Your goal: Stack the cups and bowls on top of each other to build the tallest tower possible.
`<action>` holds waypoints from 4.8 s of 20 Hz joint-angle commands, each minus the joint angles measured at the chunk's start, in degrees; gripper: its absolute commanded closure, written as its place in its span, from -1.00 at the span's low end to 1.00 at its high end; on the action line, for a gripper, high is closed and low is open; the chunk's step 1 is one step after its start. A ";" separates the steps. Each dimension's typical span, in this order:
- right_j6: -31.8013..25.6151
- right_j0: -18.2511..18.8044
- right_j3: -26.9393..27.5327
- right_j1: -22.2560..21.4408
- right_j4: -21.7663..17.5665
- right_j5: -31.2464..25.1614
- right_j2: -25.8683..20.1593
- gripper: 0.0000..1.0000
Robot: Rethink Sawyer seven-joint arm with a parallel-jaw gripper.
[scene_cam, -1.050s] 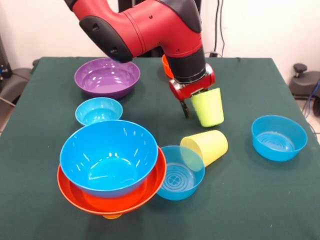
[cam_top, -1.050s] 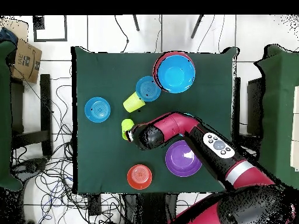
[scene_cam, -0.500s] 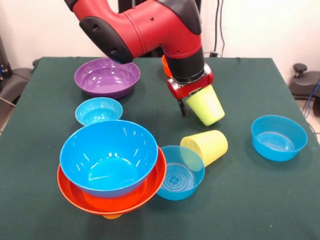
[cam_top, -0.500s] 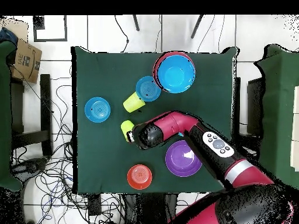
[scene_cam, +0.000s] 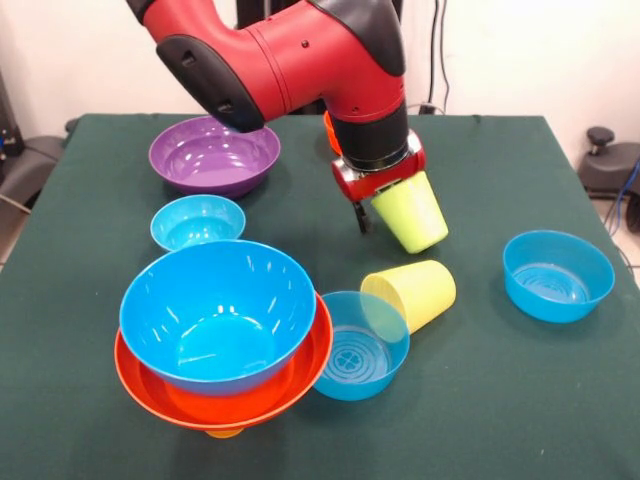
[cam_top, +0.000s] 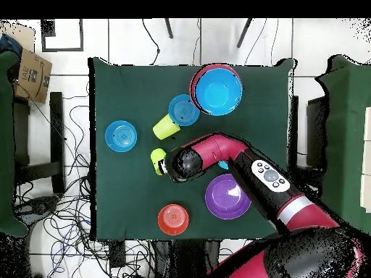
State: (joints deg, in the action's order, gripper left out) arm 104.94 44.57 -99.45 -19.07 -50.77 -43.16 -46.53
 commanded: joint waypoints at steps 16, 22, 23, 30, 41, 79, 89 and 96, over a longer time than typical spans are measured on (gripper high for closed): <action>-17.19 0.71 5.92 0.33 6.55 -6.16 -3.45 -1.00; -17.27 0.71 6.57 2.04 5.26 -4.46 -3.49 -1.00; -17.33 0.70 6.82 2.59 4.93 -4.02 -3.43 -1.00; -17.13 0.19 8.48 5.39 3.10 -1.97 -3.00 -1.00; -14.40 -2.75 11.25 5.30 2.89 -4.12 -1.16 1.00; -23.61 2.21 14.73 -10.62 13.04 -31.55 -8.59 1.00; -30.64 5.53 22.44 -15.75 14.54 -36.58 -8.88 1.00; -39.30 5.89 29.27 -13.67 12.94 -41.09 -8.24 1.00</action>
State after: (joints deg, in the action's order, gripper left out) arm 90.95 50.49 -78.44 -33.54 -35.48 -76.56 -55.43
